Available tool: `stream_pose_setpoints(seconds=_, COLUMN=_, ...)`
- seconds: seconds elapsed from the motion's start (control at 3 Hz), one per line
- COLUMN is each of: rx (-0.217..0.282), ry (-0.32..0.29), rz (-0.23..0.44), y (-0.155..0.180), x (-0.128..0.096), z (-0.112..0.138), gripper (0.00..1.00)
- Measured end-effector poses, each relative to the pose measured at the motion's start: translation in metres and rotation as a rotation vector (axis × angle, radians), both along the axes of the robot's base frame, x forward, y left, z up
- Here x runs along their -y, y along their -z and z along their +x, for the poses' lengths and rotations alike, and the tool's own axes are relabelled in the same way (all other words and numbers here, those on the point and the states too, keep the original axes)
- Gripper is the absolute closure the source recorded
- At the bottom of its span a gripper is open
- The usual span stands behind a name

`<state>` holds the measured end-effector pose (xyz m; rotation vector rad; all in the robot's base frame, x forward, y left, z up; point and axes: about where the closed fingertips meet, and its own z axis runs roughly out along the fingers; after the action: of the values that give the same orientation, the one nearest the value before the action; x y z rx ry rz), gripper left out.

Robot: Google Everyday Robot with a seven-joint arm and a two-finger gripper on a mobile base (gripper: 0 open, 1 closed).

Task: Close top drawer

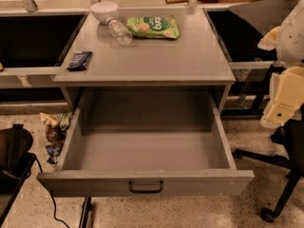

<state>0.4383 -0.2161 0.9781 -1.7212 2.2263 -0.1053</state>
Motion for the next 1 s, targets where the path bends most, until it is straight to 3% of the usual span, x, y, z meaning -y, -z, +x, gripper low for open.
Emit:
stream_pose_setpoints(seconds=0.33, rx=0.004, ry=-0.002, rz=-0.002, y=-0.001, x=0.000, z=0.000, gripper=0.00)
stream_pose_setpoints(seconds=0.67, rx=-0.064, ry=-0.103, rz=-0.021, y=0.027, x=-0.021, z=-0.011, gripper=0.18)
stream_pose_setpoints(seconds=1.0, rx=-0.163, ry=-0.205, rz=0.008, y=0.081, x=-0.046, z=-0.035, gripper=0.42)
